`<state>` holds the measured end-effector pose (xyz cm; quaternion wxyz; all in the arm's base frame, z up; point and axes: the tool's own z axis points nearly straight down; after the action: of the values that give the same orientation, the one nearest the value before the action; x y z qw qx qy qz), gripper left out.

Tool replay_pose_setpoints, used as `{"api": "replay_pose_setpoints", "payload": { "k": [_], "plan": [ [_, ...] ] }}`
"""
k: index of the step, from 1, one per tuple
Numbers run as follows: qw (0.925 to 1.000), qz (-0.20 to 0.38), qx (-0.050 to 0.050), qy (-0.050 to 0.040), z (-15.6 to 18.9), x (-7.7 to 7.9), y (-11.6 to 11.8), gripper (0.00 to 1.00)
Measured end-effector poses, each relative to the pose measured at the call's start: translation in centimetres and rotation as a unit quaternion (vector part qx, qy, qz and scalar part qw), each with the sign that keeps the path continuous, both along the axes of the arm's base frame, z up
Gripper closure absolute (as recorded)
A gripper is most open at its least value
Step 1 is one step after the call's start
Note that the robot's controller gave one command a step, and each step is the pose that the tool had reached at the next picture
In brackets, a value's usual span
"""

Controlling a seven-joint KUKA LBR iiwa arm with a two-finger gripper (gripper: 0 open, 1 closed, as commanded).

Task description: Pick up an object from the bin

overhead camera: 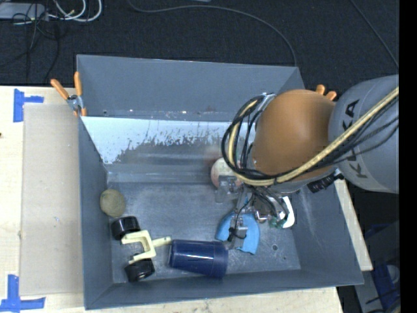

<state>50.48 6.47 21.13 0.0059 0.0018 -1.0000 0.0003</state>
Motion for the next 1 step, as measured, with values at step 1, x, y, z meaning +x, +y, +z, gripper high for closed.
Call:
{"api": "replay_pose_setpoints", "payload": {
  "k": [1],
  "plan": [
    [1.0000,-0.001,0.000,-0.0044,0.43,0.16,-0.05,0.00]
  ]
}}
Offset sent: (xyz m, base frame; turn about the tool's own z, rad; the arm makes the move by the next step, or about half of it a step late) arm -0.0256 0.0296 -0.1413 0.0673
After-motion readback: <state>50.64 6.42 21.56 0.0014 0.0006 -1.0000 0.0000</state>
